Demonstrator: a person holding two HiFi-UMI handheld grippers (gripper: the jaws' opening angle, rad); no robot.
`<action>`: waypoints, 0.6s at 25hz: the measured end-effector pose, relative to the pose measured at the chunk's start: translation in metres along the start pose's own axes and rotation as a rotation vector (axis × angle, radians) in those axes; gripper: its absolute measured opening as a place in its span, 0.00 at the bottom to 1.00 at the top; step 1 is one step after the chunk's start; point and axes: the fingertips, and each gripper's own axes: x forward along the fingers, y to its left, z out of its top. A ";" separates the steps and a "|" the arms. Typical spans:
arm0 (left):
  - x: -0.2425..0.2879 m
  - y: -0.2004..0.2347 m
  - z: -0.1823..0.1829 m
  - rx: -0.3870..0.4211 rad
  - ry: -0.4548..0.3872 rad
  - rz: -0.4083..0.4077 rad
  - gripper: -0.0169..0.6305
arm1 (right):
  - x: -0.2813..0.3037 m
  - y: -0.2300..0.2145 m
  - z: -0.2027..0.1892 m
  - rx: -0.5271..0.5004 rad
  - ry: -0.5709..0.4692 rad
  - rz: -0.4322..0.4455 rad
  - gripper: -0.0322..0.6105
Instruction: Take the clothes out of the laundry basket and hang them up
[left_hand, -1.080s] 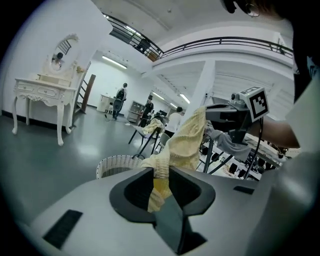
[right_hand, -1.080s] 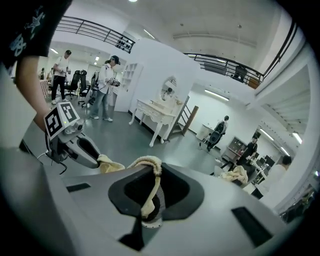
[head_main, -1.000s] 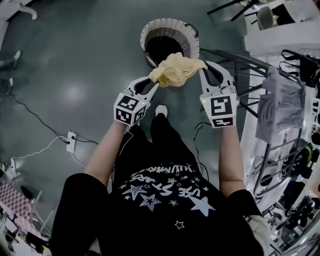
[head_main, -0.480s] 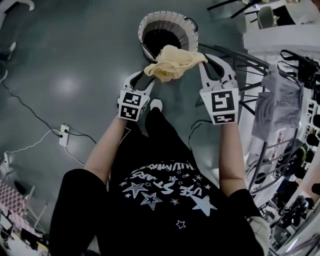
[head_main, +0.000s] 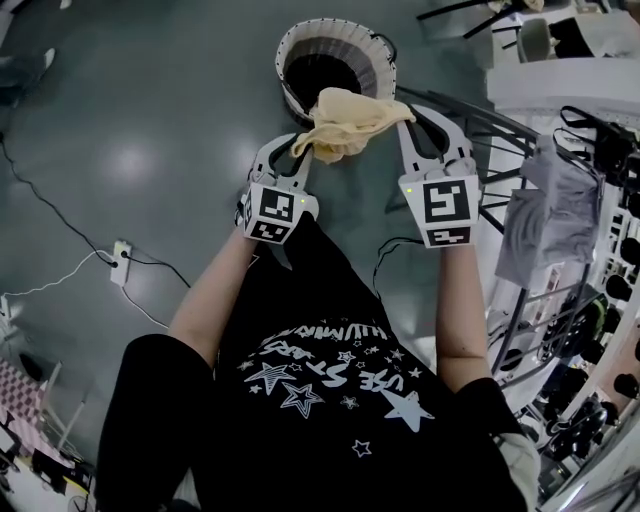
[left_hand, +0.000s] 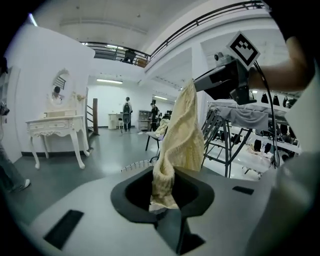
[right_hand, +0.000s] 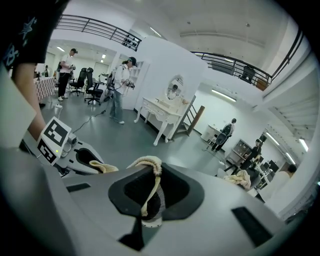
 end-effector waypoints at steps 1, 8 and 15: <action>-0.001 0.001 0.003 0.004 0.000 0.000 0.13 | -0.001 -0.002 0.000 0.001 -0.001 -0.003 0.11; -0.033 0.016 0.049 0.122 -0.029 0.000 0.10 | -0.035 -0.024 0.007 0.014 -0.015 -0.065 0.11; -0.093 0.029 0.160 0.357 -0.224 -0.016 0.09 | -0.115 -0.032 0.028 0.024 -0.037 -0.215 0.11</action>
